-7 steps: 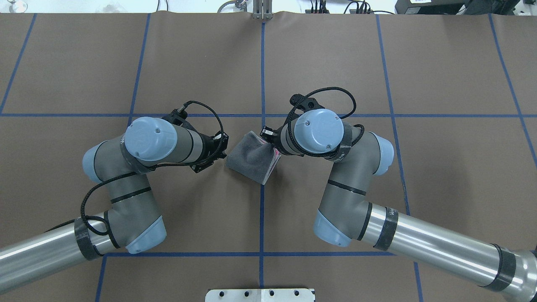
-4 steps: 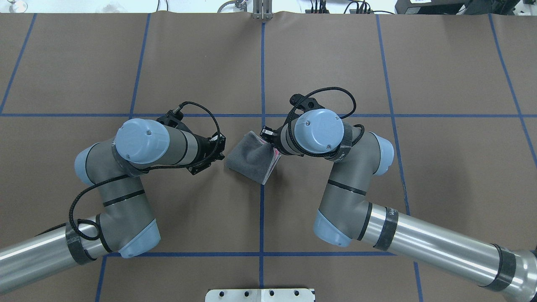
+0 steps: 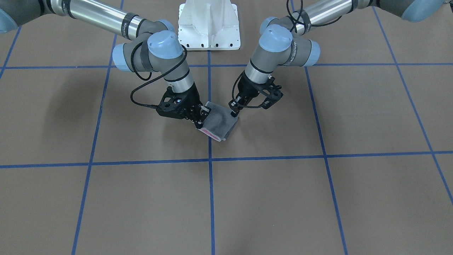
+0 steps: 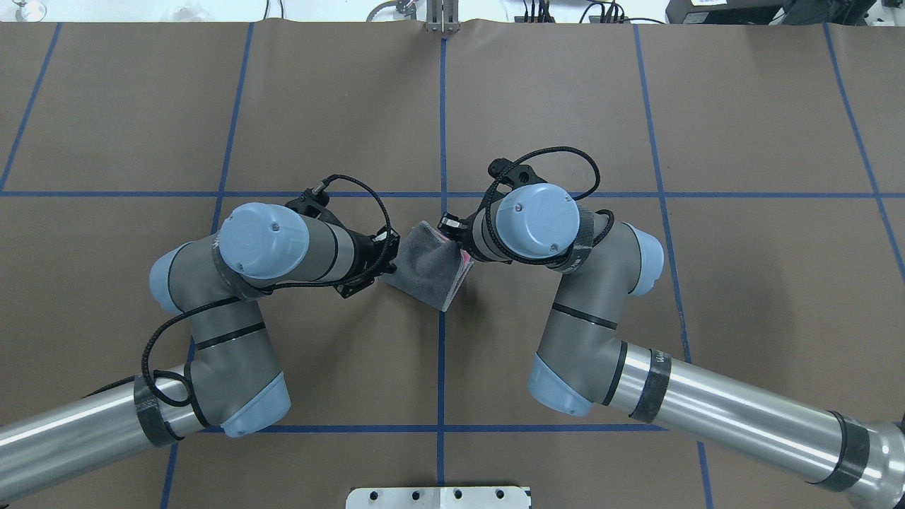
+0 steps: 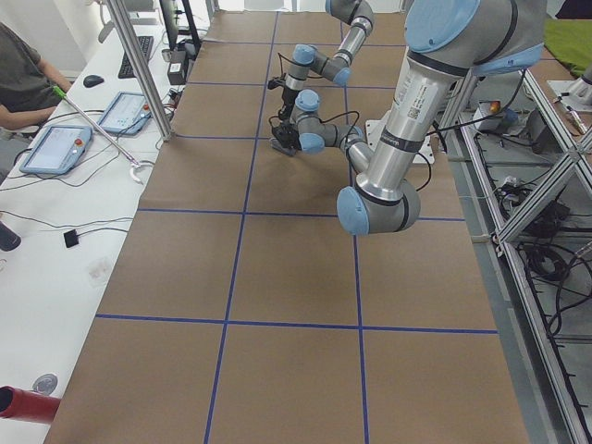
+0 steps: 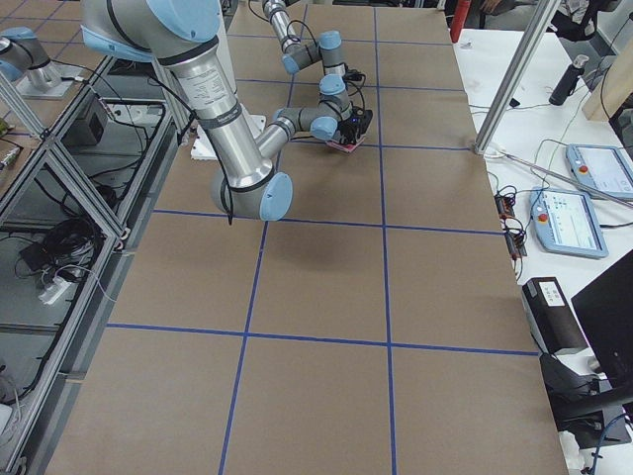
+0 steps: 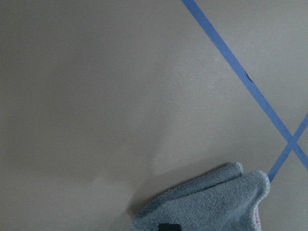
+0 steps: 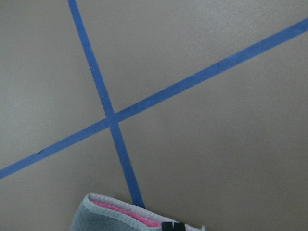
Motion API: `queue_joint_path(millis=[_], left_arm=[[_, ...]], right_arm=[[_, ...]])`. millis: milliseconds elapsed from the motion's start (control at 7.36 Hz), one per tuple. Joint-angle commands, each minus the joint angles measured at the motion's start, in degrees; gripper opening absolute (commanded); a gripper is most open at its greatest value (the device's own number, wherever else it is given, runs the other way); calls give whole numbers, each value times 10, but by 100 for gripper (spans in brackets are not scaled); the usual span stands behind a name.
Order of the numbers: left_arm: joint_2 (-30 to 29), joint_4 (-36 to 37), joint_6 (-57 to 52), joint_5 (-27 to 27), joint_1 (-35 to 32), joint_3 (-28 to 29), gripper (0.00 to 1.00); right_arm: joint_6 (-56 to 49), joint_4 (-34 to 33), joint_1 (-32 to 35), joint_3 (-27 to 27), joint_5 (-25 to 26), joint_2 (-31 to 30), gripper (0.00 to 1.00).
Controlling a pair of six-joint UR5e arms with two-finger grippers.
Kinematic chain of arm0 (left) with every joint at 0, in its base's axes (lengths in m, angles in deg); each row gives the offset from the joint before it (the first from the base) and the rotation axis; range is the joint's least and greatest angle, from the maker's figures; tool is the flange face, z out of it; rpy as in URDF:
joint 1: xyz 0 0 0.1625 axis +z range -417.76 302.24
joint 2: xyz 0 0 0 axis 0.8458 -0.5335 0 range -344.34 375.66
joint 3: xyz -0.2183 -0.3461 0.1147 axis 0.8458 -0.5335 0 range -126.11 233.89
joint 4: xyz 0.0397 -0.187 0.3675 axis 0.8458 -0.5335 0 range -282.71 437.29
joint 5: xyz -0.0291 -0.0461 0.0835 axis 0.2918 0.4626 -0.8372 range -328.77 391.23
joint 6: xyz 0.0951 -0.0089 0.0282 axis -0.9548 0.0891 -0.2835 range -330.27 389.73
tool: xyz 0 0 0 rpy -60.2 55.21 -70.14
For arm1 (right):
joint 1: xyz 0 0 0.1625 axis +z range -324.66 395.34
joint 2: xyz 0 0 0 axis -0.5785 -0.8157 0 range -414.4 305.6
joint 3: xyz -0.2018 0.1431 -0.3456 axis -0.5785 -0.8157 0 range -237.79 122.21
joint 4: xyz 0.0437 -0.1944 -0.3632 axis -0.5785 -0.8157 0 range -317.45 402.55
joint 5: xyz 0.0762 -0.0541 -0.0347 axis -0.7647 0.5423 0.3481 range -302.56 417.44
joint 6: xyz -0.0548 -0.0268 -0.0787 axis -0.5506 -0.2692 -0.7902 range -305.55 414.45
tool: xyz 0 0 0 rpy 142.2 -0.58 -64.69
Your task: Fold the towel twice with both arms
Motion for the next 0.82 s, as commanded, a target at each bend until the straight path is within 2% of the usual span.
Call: queue_joint_path(millis=[0,680], left_arm=[[-5,0,-2,0,1,21,0],[12,-1,-17,-1,-2,13,0]], right_arm=[[0,0,0,0,0,0,0],[-1,2,0,0,-1,-4,0]])
